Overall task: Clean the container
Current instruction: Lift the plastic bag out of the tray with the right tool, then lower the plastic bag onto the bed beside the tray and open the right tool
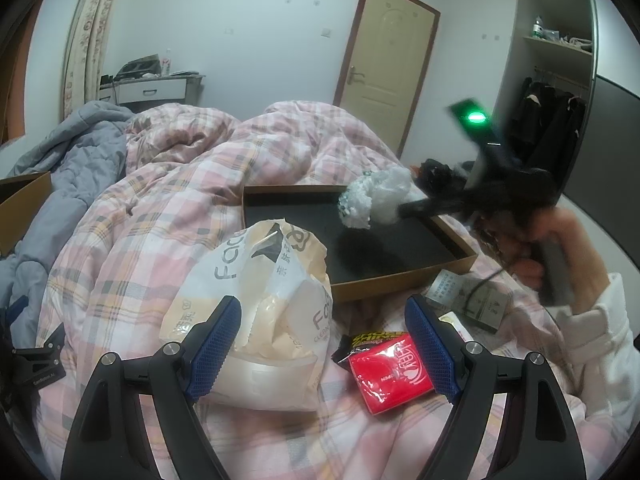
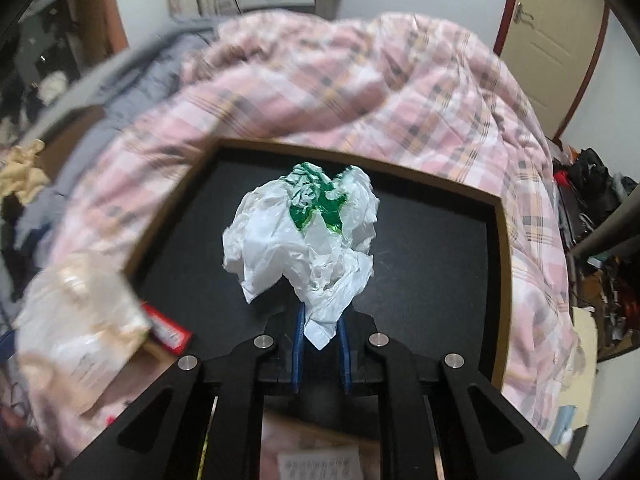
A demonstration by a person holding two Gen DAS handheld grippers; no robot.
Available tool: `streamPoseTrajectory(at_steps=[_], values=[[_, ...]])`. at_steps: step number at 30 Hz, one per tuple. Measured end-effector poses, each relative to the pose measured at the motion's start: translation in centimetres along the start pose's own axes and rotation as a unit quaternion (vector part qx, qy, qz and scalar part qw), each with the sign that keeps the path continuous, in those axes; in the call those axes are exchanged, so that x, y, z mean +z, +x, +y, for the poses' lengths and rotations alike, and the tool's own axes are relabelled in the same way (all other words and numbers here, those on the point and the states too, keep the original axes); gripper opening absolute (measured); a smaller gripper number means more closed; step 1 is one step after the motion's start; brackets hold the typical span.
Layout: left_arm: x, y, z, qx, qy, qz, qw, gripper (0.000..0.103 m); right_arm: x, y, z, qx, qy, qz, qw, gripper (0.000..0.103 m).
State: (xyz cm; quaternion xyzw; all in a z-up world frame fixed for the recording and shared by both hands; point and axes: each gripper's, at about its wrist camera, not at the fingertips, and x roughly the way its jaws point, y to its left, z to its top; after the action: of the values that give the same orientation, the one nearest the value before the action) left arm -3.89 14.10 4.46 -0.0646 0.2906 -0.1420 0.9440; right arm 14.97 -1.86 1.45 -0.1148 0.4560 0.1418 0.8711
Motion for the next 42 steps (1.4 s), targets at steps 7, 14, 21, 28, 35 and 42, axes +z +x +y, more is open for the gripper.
streamPoseTrajectory(at_steps=[7,14,21,28,35,42], values=[[0.0,0.1,0.0,-0.001,-0.001,0.002,1.0,0.082,-4.9,-5.1,0.6,0.077,-0.014,-0.071,0.994,0.011],[0.0,0.1,0.0,-0.002,-0.001,0.002,1.0,0.082,-8.5,-8.3,2.7,0.111,-0.047,-0.107,0.987,0.011],[0.0,0.2,0.1,-0.002,0.0,0.001,1.0,0.082,-10.0,-10.1,4.3,0.104,-0.083,-0.112,0.985,0.011],[-0.1,0.0,0.0,-0.004,0.003,-0.001,1.0,0.082,-10.4,-5.7,5.2,0.004,-0.091,-0.043,0.995,0.011],[-0.1,0.0,0.0,-0.003,0.004,-0.001,1.0,0.082,-10.5,-5.7,5.3,-0.001,-0.1,-0.043,0.994,0.011],[-0.1,0.0,0.0,-0.003,0.005,-0.001,1.0,0.082,-11.5,-6.5,6.0,-0.021,-0.1,-0.05,0.993,0.011]])
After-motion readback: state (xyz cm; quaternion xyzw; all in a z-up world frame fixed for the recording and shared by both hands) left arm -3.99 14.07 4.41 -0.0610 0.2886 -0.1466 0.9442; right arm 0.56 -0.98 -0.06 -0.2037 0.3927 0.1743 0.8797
